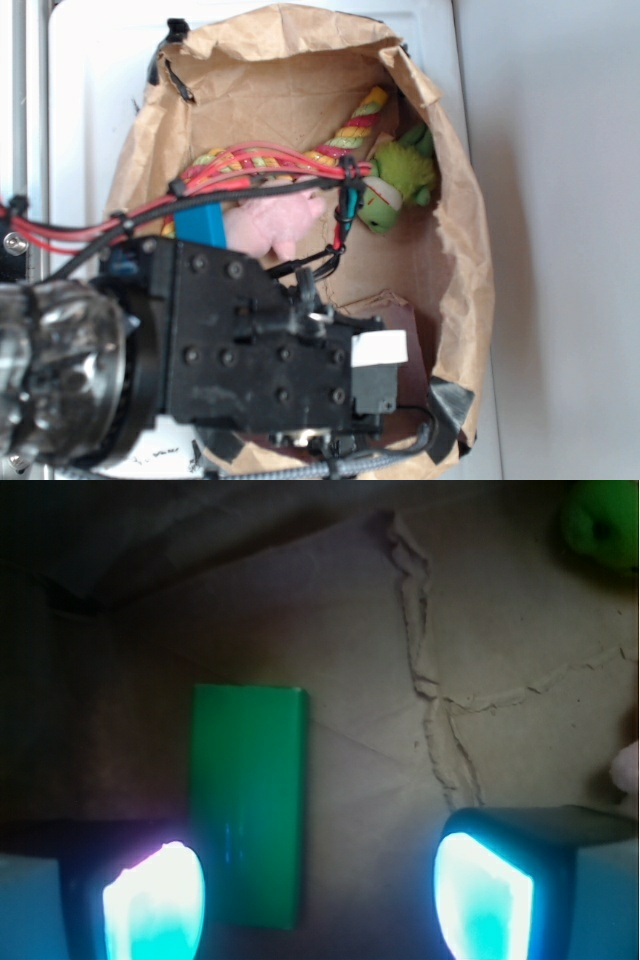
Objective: Grab the green block.
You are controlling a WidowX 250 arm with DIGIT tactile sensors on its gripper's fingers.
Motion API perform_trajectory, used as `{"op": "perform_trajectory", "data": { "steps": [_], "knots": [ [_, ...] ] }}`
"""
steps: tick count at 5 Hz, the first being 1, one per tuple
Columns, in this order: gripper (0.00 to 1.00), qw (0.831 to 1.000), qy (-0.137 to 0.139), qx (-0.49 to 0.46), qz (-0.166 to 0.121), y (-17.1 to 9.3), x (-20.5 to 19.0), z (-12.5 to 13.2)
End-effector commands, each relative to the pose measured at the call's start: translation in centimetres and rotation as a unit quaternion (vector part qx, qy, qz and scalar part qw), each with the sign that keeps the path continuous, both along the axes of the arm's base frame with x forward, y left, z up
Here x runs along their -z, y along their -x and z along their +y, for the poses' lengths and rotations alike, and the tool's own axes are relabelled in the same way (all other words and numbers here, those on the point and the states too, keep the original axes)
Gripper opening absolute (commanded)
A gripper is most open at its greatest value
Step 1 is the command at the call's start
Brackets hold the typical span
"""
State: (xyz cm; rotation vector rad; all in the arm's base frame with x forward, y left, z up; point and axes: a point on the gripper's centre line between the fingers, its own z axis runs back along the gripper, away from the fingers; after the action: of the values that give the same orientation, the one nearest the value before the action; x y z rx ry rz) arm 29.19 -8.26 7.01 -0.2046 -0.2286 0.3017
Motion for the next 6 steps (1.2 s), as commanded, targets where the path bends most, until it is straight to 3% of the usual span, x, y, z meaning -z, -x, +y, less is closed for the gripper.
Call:
{"op": "perform_trajectory", "data": {
  "steps": [1, 5, 6],
  "knots": [
    [1.00, 0.999, 0.021, 0.001, -0.042, -1.2, -1.1, -1.1],
    [1.00, 0.999, 0.020, -0.002, -0.034, -2.3, 1.2, -2.0],
    [1.00, 0.999, 0.005, 0.013, -0.037, 0.7, 2.0, -3.2]
  ]
}}
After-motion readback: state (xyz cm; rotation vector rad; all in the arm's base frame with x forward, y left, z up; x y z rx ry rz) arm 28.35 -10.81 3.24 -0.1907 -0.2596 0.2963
